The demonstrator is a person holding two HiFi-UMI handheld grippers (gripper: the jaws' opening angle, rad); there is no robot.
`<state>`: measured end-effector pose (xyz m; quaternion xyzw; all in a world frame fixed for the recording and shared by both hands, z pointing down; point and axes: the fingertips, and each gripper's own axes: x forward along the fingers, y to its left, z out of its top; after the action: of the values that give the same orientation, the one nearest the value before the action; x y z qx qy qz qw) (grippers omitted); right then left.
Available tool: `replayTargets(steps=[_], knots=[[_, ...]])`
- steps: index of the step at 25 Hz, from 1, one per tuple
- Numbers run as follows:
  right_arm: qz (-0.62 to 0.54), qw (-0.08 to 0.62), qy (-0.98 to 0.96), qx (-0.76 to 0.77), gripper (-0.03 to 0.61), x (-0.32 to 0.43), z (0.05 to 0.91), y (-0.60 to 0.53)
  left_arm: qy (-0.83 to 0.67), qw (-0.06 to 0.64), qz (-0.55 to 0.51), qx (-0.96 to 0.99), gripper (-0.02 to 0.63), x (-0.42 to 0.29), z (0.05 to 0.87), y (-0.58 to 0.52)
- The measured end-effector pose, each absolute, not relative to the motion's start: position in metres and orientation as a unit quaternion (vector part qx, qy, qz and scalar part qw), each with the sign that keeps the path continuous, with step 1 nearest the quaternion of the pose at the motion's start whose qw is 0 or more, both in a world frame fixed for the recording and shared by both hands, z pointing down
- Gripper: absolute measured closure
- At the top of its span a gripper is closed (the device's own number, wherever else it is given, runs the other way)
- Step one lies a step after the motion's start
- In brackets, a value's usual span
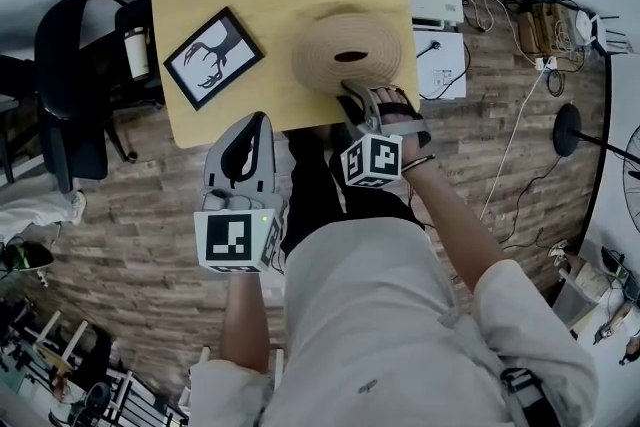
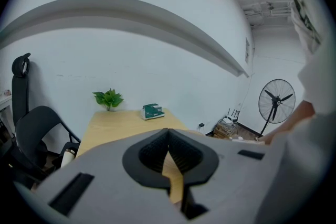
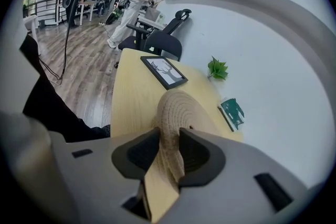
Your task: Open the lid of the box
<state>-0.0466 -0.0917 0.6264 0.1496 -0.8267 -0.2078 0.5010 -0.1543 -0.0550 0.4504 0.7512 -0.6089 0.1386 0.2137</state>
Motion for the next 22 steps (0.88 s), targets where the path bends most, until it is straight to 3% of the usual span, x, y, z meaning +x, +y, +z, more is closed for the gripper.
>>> replayTargets(steps=[22], knots=[[-0.221,0.494,-0.816,0.202,0.514,-0.06,0.56,-0.122,-0.586,0.174,0.118,0.783,0.607,-0.198,0.407,-0.096]])
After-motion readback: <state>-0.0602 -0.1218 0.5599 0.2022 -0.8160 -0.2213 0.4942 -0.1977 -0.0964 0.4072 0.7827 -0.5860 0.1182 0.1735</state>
